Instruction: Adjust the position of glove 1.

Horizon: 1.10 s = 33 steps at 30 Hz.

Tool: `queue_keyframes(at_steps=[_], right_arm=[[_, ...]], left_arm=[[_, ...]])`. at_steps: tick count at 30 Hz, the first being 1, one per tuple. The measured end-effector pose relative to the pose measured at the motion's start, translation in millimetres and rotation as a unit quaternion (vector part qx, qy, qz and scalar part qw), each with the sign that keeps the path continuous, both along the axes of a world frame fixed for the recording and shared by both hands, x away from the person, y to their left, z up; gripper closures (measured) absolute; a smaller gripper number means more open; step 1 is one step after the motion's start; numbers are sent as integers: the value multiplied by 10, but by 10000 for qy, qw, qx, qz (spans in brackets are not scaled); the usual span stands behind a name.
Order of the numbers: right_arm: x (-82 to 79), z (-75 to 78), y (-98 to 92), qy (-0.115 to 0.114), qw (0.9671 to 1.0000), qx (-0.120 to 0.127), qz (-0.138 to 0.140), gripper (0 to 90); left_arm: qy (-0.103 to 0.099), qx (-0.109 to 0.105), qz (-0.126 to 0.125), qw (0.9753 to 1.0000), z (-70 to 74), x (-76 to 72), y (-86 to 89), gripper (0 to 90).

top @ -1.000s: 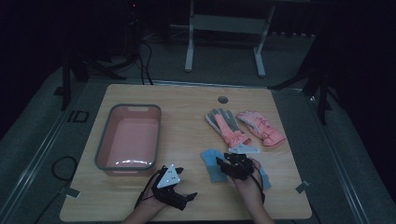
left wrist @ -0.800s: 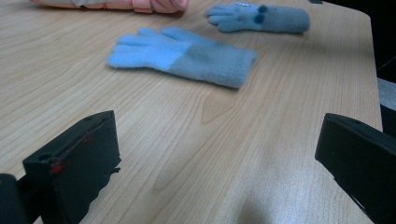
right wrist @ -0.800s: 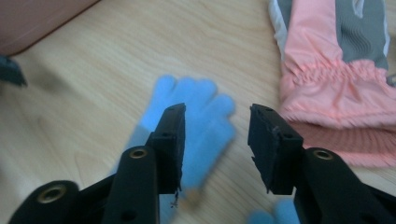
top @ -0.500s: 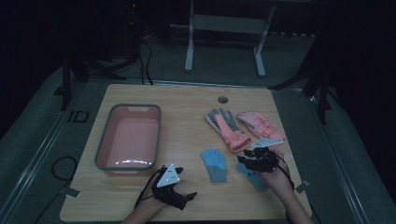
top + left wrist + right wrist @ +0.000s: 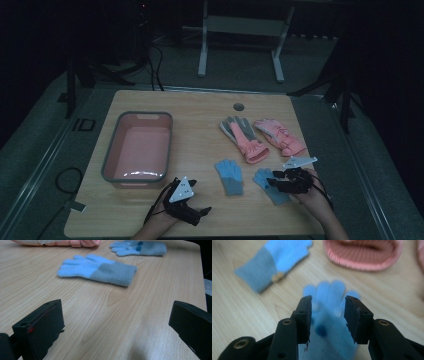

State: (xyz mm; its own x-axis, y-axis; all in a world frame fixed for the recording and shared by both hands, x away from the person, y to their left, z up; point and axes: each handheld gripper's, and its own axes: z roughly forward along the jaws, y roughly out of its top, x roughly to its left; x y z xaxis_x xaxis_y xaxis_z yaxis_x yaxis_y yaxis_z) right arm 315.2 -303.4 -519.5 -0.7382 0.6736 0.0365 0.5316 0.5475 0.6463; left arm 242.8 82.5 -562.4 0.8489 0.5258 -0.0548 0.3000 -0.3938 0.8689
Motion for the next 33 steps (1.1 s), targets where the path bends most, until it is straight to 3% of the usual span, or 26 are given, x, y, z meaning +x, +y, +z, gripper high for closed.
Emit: queue_keyframes(at_steps=[6, 8, 10, 13, 14, 17, 18, 19, 21, 23, 25, 26, 27, 30, 33], right_arm=[[26, -180, -7, 215, 9997, -90, 15, 585], [-11, -206, 16, -8, 9998, -206, 16, 641], [-47, -220, 34, -59, 9998, -148, -93, 773], [-90, -243, 66, -156, 9995, -83, -267, 821], [-139, -219, 147, -248, 9972, -223, -664, 853], [-177, -102, 185, -362, 9919, -168, -1205, 860], [-177, -102, 185, -362, 9919, -168, -1205, 860], [-188, -30, 188, -444, 9894, -99, -1377, 860], [-207, 150, 182, -619, 9808, 61, -1849, 860], [-206, 274, 190, -688, 9769, 114, -2018, 860], [-195, 349, 191, -705, 9708, 162, -2286, 860], [-189, 365, 191, -716, 9680, 161, -2399, 861], [-191, 372, 193, -747, 9629, 207, -2586, 860], [-212, 326, 217, -662, 9541, 346, -2900, 860], [-219, 232, 268, -575, 9516, 318, -3002, 860]], left_arm=[[15, 0, -27, 10000, 0, -4, -6, 0], [20, -5, -24, 10000, -1, -2, -4, 0], [43, -6, -22, 10000, 0, 3, -3, 0], [45, 4, -10, 10000, -1, 3, -5, 0], [38, 13, -8, 10000, -1, 1, -10, 0], [37, 13, -14, 10000, 0, 0, -8, 0], [37, 13, -14, 10000, 0, 0, -8, 0], [38, 11, -23, 10000, 0, 1, -6, 0], [51, -1, -29, 10000, -1, 4, -6, 0], [56, -5, -25, 10000, -1, 5, -4, 0], [50, -7, -13, 10000, 0, 4, -3, 0], [46, -6, -9, 10000, 0, 4, -3, 0], [43, -4, -6, 10000, 0, 3, -3, 0], [40, 0, -5, 10000, 0, 2, -4, 0], [24, -10, -23, 10000, 0, -1, -3, 0]])
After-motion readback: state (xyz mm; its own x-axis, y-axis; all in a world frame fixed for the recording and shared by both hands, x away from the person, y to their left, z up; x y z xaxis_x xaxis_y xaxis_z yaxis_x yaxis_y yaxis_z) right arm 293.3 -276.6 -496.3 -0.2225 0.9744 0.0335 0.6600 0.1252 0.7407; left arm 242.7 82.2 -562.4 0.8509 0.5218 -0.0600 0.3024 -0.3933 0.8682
